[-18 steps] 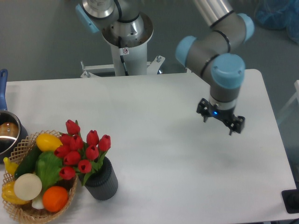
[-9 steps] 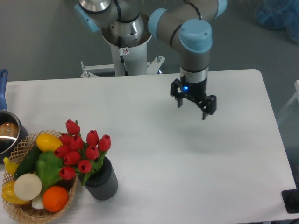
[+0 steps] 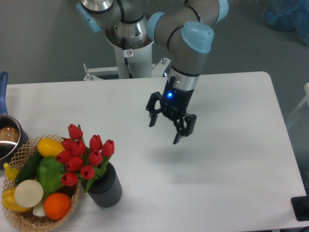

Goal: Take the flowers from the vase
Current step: 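Move the open gripper toward the red tulips in the black vase, then lower the gripper around the tulip stems above the vase rim and close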

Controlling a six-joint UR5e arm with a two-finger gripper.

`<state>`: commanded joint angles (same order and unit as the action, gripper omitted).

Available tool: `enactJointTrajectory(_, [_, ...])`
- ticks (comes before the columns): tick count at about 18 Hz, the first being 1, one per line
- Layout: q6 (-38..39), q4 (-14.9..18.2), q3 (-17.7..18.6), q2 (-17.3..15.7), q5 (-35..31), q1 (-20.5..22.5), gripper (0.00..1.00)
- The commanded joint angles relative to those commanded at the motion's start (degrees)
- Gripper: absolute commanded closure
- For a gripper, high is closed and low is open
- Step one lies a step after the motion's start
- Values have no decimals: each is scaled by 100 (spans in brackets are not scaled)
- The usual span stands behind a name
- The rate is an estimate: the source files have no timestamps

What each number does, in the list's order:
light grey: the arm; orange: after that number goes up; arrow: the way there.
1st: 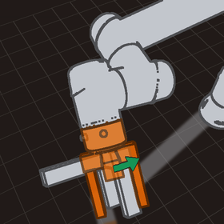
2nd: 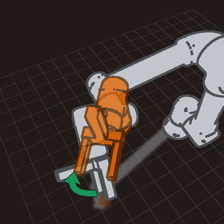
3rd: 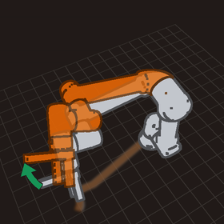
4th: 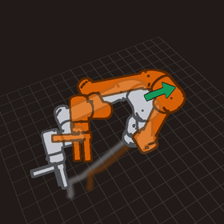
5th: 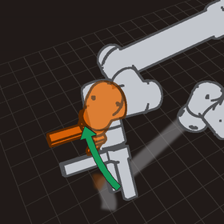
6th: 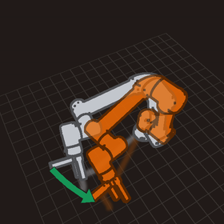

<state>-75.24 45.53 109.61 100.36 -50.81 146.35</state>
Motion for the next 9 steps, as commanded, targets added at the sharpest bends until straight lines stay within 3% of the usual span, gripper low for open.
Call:
enactJointTrajectory(4, [9, 0, -325, 343, 89, -283, 0])
enactJointTrajectory(9, [62, 0, -414, 353, 467, -344, 0])
